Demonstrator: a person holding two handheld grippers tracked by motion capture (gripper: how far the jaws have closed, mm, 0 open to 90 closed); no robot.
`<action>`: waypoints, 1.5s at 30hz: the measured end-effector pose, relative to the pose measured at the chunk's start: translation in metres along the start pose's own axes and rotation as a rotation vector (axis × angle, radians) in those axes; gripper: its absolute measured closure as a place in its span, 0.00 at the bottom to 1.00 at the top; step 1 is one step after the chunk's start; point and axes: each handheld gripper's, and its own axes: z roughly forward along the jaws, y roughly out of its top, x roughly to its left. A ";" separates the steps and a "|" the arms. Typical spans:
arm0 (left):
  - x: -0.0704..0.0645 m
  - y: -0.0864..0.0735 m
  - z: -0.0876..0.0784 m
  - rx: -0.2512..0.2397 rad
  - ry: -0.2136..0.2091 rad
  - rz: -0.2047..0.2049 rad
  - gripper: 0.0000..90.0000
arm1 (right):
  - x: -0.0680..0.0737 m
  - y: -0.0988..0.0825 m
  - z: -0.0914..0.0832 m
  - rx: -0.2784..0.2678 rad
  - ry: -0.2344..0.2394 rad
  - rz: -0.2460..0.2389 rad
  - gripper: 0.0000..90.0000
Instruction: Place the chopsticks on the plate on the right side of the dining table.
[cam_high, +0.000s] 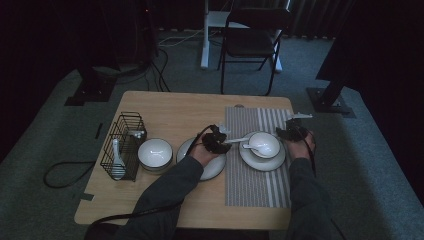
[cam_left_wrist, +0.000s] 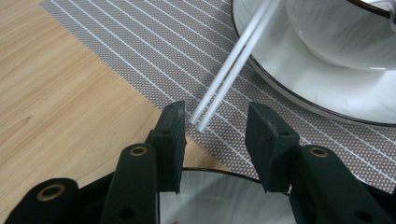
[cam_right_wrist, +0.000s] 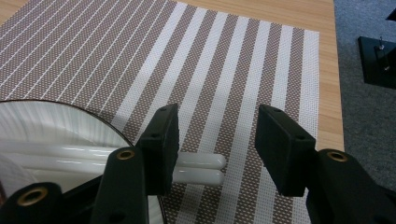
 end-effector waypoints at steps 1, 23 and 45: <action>0.000 0.000 0.000 -0.004 0.003 -0.003 0.65 | 0.000 0.000 0.000 0.000 -0.001 0.001 0.55; 0.004 -0.002 -0.001 -0.004 0.016 -0.009 0.65 | -0.003 -0.003 -0.007 -0.003 -0.009 0.003 0.55; 0.007 -0.001 0.003 0.028 0.052 -0.020 0.80 | -0.007 -0.009 -0.009 -0.006 -0.016 0.009 0.54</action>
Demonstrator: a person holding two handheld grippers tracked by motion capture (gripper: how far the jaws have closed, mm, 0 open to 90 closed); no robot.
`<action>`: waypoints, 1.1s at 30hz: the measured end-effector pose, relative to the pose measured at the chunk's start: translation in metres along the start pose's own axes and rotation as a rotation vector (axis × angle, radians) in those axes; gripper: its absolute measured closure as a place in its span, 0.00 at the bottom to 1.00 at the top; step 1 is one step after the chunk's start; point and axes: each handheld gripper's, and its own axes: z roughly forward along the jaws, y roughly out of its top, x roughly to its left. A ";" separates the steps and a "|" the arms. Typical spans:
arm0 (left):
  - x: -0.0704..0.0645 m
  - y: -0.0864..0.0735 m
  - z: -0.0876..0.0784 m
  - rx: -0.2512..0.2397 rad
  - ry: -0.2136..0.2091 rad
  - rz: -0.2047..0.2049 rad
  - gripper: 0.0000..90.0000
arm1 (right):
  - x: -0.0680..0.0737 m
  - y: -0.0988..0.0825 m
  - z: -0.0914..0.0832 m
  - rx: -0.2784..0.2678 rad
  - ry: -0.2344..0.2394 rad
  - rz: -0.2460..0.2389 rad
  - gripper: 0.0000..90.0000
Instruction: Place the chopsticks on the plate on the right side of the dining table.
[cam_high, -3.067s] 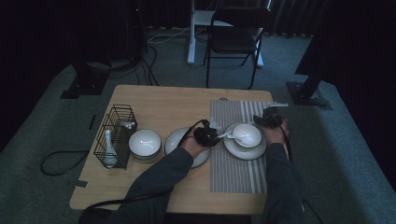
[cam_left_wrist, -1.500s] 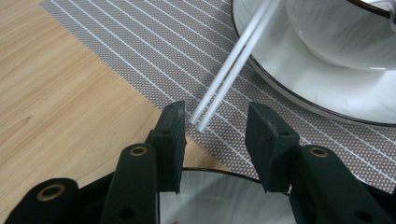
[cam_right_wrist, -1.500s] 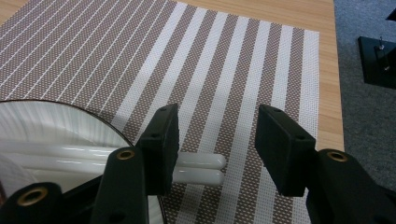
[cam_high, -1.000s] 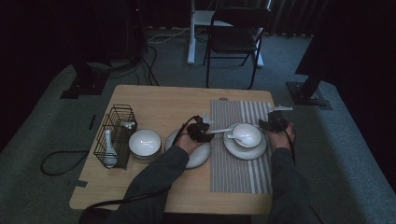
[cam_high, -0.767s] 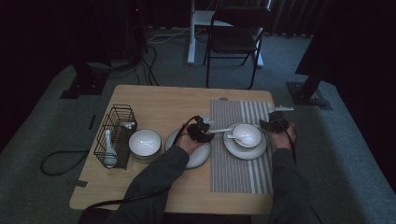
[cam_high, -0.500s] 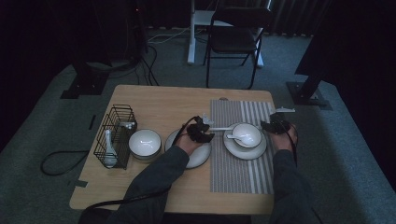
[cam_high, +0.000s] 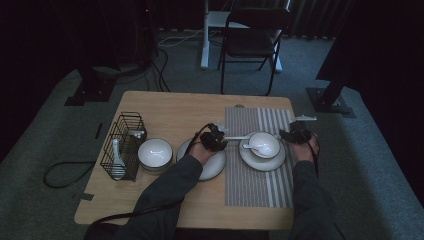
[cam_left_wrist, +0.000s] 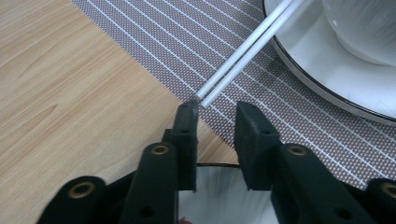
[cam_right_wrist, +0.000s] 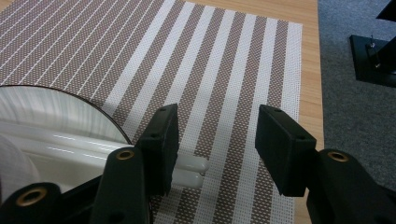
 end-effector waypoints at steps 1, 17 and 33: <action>0.000 0.001 0.001 0.004 0.001 0.001 0.81 | 0.000 0.000 0.000 0.000 0.000 0.000 0.54; 0.001 0.004 0.006 0.014 0.017 -0.017 0.88 | -0.001 -0.001 0.000 -0.001 0.002 0.004 0.54; 0.003 0.005 0.008 0.023 0.030 -0.048 0.84 | -0.002 -0.001 -0.001 -0.002 0.001 0.005 0.54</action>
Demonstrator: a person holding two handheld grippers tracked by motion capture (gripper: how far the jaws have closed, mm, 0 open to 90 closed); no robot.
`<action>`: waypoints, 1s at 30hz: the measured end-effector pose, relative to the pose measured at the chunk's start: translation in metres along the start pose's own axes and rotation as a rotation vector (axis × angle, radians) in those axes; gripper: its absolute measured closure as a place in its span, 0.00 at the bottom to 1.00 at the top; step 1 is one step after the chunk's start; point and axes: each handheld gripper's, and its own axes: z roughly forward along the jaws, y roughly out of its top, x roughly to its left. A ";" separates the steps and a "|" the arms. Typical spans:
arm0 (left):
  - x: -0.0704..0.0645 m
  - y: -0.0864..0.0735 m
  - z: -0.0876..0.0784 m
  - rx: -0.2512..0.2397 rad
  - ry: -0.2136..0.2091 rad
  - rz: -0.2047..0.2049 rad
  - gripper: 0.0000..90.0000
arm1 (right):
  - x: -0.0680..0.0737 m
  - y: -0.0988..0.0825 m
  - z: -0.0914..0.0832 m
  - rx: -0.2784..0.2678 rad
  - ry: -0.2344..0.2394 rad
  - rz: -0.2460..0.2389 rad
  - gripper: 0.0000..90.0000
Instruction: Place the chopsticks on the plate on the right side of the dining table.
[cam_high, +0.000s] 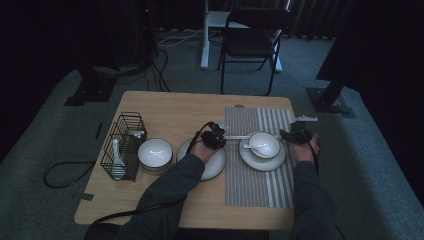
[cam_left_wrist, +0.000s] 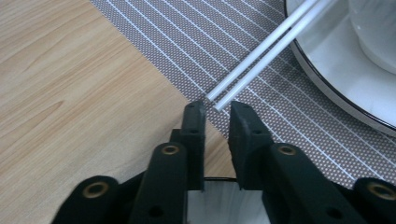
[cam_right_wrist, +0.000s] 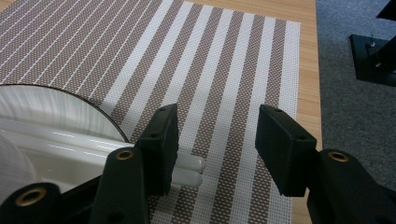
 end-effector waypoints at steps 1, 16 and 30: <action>0.000 0.000 0.000 0.000 0.000 0.000 0.83 | 0.000 0.000 0.000 0.000 0.000 -0.001 0.54; 0.000 0.005 0.007 0.020 0.009 0.005 0.85 | -0.001 0.000 0.000 -0.003 0.001 -0.002 0.54; -0.003 0.007 0.009 0.022 -0.003 0.005 0.88 | -0.001 -0.001 -0.001 -0.004 0.001 -0.004 0.54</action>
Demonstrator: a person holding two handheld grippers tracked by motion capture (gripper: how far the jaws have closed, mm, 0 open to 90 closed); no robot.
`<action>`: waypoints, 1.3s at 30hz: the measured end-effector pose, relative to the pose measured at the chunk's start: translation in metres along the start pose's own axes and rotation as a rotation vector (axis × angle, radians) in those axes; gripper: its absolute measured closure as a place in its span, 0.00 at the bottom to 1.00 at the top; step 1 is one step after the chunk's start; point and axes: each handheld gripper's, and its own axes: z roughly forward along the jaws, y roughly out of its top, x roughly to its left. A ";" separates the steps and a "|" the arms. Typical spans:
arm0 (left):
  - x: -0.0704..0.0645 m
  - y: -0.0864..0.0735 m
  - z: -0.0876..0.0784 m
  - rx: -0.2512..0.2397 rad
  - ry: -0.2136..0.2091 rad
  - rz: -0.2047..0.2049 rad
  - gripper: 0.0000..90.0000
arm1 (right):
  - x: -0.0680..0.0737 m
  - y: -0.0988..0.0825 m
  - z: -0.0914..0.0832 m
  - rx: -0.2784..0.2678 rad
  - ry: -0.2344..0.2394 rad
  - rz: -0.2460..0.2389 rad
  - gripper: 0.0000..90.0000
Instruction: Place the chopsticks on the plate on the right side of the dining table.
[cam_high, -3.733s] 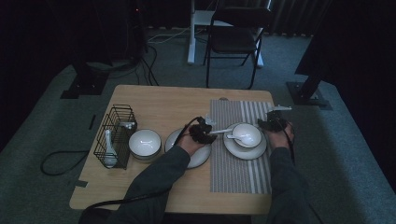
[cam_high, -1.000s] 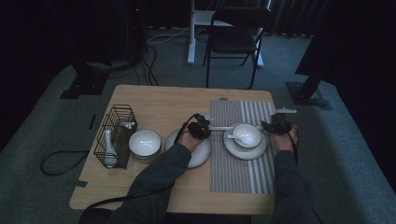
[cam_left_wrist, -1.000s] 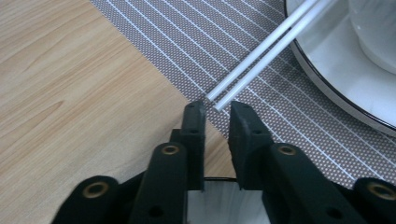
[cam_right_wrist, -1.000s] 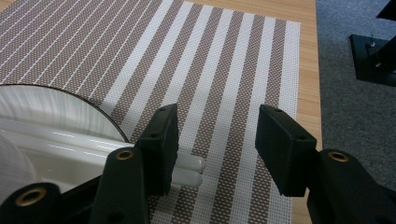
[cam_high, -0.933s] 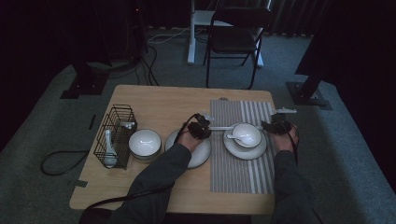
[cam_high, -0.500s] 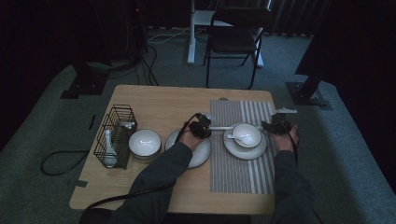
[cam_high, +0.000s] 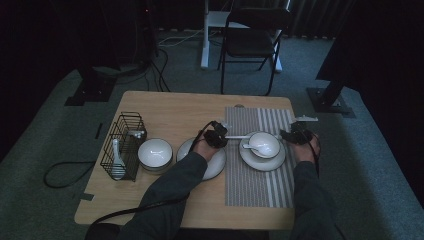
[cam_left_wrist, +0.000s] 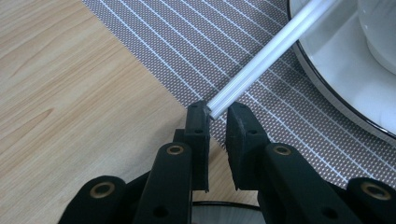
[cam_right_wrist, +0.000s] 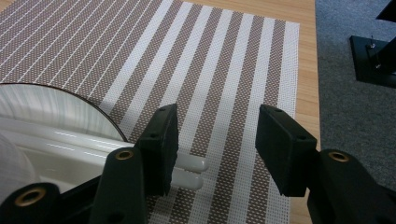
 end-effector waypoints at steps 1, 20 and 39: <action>0.000 0.000 0.000 0.000 0.000 0.000 0.89 | 0.000 0.000 0.000 0.001 -0.001 0.000 0.54; -0.007 0.002 0.001 -0.001 -0.012 0.014 0.89 | -0.002 -0.001 -0.001 -0.003 -0.003 0.004 0.54; -0.009 0.005 0.003 -0.004 -0.018 0.013 0.87 | -0.004 -0.002 -0.003 -0.005 -0.007 0.007 0.54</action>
